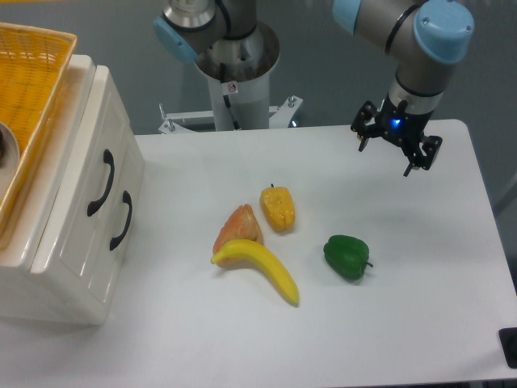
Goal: Slide the top white drawer open
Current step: 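Raise the open gripper and start moving toward the cabinet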
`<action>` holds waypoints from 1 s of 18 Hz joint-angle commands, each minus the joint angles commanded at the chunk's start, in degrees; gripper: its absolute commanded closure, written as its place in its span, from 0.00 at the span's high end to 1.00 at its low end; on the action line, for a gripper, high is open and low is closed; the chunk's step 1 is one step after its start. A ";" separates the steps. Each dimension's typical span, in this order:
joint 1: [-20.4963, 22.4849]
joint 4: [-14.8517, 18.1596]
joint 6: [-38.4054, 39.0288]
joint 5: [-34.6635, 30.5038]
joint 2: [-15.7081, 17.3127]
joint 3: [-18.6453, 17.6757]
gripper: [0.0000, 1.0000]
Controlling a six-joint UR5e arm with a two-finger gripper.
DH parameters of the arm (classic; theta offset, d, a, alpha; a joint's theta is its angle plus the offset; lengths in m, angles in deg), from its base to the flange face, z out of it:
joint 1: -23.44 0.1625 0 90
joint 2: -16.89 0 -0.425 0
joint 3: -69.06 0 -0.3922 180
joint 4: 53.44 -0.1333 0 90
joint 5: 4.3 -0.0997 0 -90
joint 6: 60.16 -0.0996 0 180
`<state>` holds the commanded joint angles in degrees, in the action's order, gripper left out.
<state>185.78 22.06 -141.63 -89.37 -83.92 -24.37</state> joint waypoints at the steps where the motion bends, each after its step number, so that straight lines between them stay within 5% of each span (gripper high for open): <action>1: 0.00 0.00 -0.17 -0.09 -0.09 0.00 1.00; 18: -0.97 0.09 1.67 0.27 0.00 -1.76 1.00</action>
<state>184.81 22.14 -139.97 -89.11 -83.92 -26.13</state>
